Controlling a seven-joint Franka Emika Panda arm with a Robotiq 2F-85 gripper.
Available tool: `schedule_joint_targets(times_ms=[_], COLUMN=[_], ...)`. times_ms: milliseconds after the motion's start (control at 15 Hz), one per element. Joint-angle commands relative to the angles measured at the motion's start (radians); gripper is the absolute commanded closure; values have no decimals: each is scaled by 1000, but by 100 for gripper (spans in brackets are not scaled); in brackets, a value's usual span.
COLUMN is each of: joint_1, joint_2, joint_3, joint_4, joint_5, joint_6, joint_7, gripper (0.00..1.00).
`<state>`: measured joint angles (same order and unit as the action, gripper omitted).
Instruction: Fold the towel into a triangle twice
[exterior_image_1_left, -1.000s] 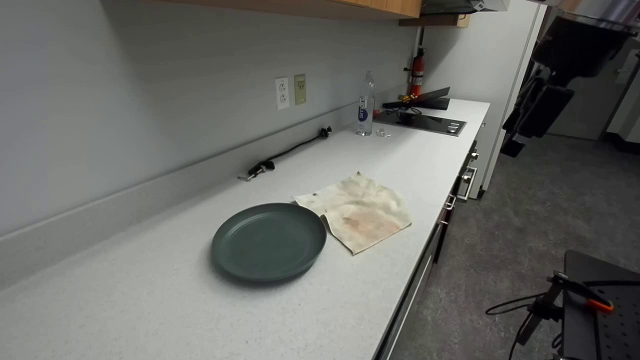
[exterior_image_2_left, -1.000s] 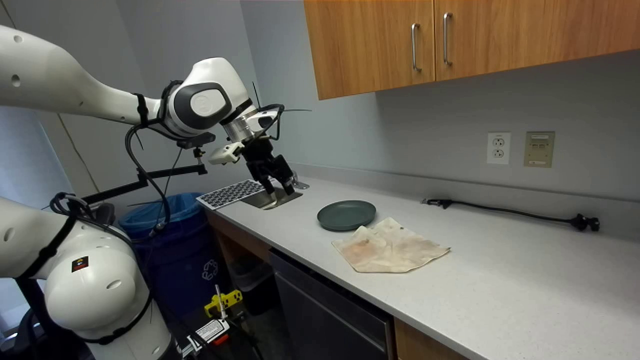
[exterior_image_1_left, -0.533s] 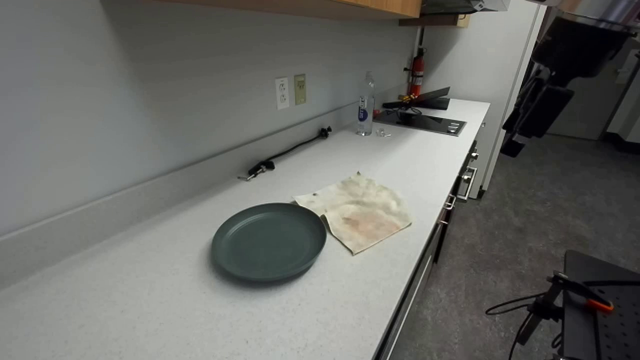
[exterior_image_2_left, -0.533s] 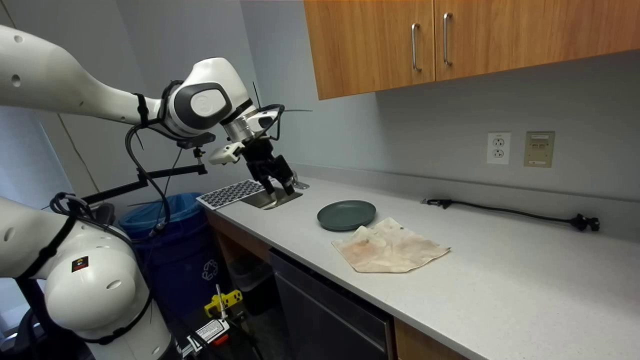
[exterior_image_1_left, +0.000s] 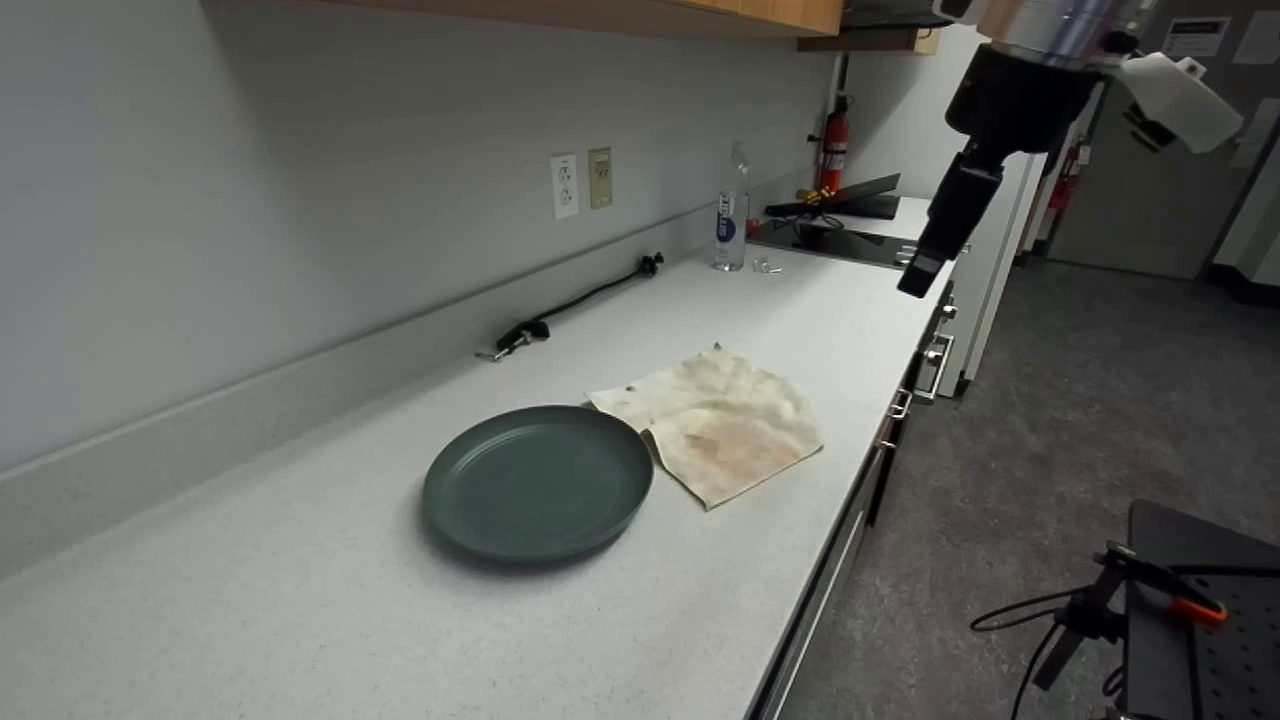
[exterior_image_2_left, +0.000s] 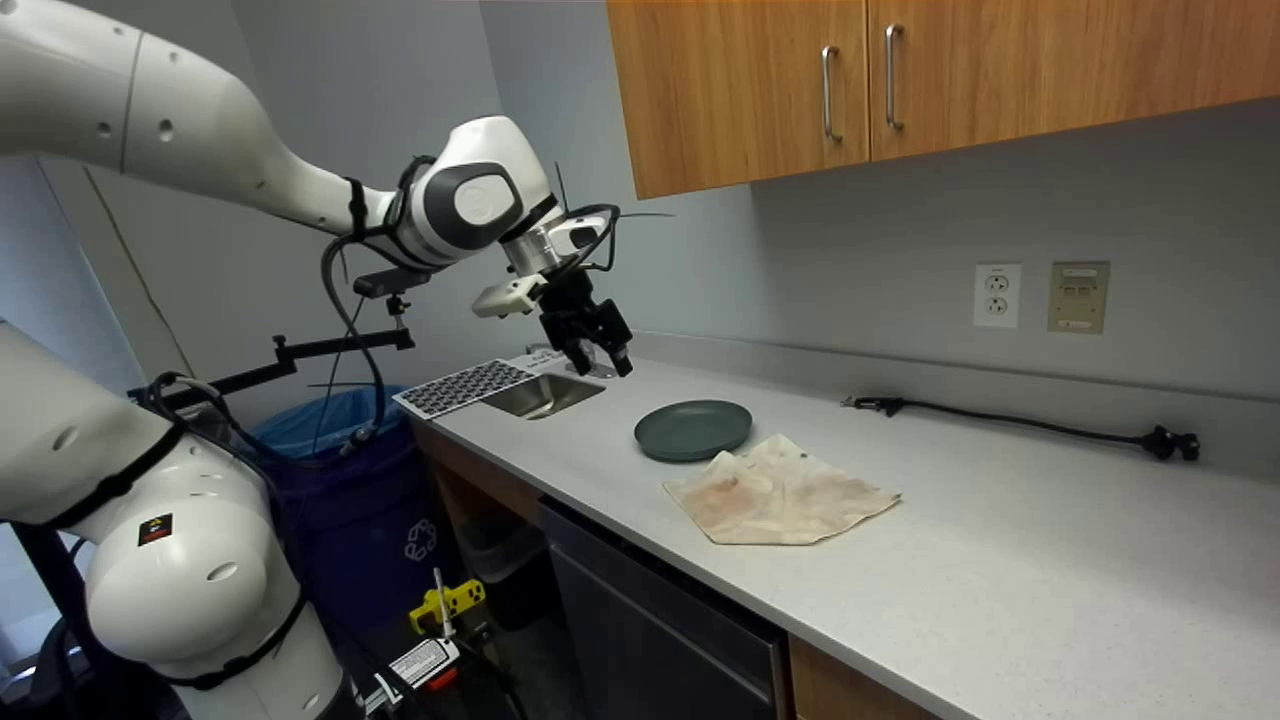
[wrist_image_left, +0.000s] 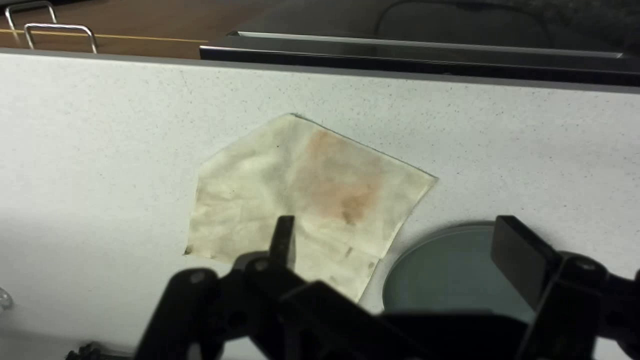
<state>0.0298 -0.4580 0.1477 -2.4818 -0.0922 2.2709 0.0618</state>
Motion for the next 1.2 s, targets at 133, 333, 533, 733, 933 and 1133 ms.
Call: schedule_joint_targets(times_ms=[133,333,533,733,933,1133], joint_1=[12,9,9,5,8,20], joint_2=[48,57,100,167,253,345], joint_3=[-13,-10,-8,1,8,2], joint_4=[35,45,61,67,76,97], joint_5=[-7,-19,-33,-67,-110,-110], joint_6=[-3,-12,-7,24,79,129], joint_7=[6,3,0,11,21,14], gripper=[0,0,0,0,0,0])
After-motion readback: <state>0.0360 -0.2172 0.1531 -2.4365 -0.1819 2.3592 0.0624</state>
